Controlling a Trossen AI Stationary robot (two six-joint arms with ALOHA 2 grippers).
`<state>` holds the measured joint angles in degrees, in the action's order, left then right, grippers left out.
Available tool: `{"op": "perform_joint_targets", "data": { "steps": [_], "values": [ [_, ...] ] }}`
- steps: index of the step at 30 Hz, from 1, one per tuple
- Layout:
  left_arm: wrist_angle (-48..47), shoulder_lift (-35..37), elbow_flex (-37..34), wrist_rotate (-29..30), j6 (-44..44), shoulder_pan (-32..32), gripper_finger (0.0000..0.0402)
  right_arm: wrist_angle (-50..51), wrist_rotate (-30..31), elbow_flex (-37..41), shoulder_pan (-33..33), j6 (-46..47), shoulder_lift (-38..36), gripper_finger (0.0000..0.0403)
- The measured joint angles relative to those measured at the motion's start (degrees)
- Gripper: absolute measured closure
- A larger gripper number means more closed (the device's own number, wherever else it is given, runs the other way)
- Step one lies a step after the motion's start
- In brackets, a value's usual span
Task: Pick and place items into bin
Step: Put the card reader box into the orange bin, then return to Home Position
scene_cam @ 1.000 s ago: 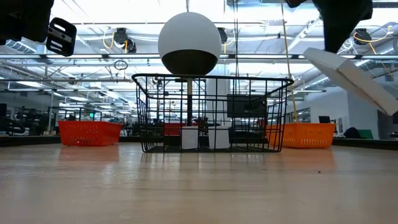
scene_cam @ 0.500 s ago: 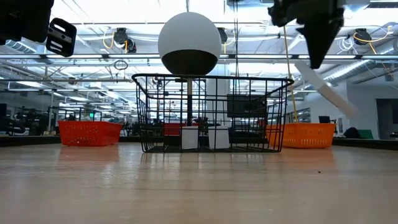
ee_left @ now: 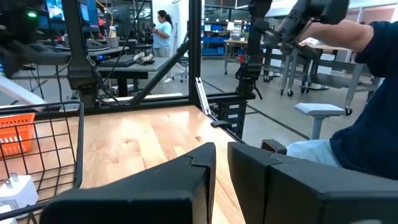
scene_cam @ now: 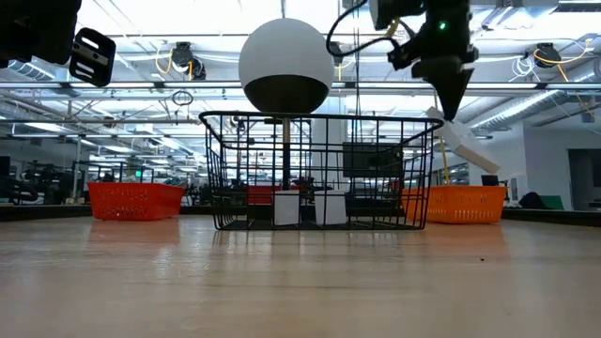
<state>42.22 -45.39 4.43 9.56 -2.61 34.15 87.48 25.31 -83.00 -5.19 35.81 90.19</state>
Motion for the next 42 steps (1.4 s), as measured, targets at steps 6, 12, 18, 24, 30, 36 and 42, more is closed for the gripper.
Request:
{"op": "perform_joint_targets", "data": {
  "steps": [6,12,18,24,30,36,42],
  "values": [
    [0.0,0.0,0.0,0.01,-0.46,0.0,0.035,-1.16,1.94,0.0,-8.23,-8.87,0.0,0.0403],
    [-0.13,0.0,0.0,0.02,-0.45,0.0,0.035,-6.42,1.35,1.35,-14.52,-14.93,0.0,0.0403],
    [-0.15,0.0,0.0,0.02,-0.46,0.0,0.035,-10.74,-3.09,5.97,-17.26,-17.07,0.03,0.0403],
    [-0.13,0.0,0.0,0.02,-0.55,0.0,0.035,-10.84,-3.02,9.82,-17.4,-17.22,0.04,0.0403],
    [-0.11,0.0,0.0,0.02,-0.75,0.0,0.035,-12.12,-5.45,11.22,-17.36,-20.19,0.04,0.0381],
    [-0.11,0.0,0.0,0.02,-0.92,0.0,0.035,-13.01,-6.0,11.23,-17.34,-20.84,0.04,0.0323],
    [-0.04,0.02,0.0,1.25,-1.89,0.02,0.035,-7.5,-6.42,10.7,-17.11,-16.24,0.0,0.027]
  ]
}}
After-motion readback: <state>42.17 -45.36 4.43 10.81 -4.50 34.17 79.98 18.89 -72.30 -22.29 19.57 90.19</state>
